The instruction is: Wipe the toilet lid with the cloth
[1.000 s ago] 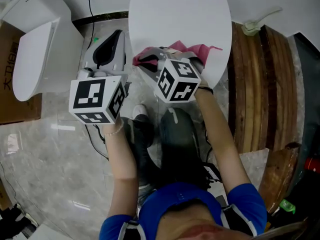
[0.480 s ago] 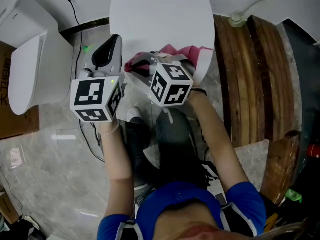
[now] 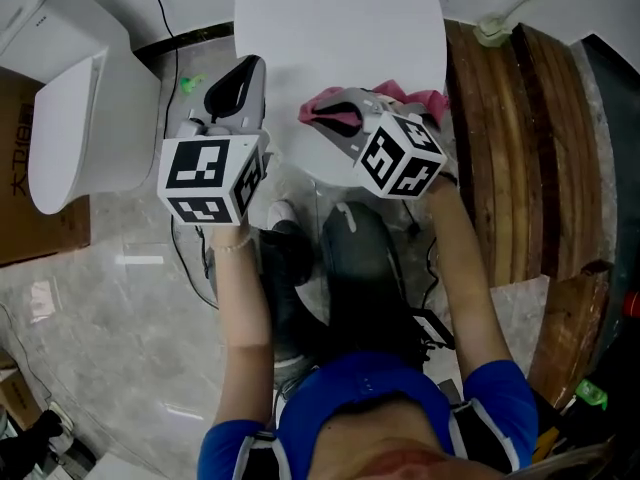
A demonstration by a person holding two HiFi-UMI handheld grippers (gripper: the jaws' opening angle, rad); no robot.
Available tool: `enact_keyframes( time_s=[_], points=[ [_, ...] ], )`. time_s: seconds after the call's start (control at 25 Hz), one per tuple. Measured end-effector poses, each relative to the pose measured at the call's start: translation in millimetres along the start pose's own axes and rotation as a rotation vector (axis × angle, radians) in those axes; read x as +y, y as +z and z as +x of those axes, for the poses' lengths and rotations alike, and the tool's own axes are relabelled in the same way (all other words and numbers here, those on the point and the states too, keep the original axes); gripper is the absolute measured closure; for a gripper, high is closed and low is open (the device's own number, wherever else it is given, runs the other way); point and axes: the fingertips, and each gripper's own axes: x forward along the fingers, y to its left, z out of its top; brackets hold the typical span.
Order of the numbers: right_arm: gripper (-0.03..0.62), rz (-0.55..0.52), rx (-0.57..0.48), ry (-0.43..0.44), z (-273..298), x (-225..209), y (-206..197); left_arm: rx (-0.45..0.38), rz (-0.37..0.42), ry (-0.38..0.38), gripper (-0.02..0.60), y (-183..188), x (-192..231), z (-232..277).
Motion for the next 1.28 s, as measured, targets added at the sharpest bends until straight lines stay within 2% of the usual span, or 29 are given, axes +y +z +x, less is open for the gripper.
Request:
enact_keyframes(
  time_s=[0.28,0.76,1.28],
  points=[
    [0.577,0.047,0.007,-0.047,-18.7,-7.5,-17.8,0.039,-0.070,-0.105,0.580,-18.2,-21.5,14.7],
    [0.577,0.066,0.004,-0.086,-31.4,-11.1,-29.8,0.027,-0.040,-0.220,0.580,-14.1,-65.4,30.8],
    [0.577,0.116,0.004,-0.180,-56.3,-25.1,-59.2,0.036,-0.033,-0.216,0.580,-16.7,-67.0,27.7]
  ],
)
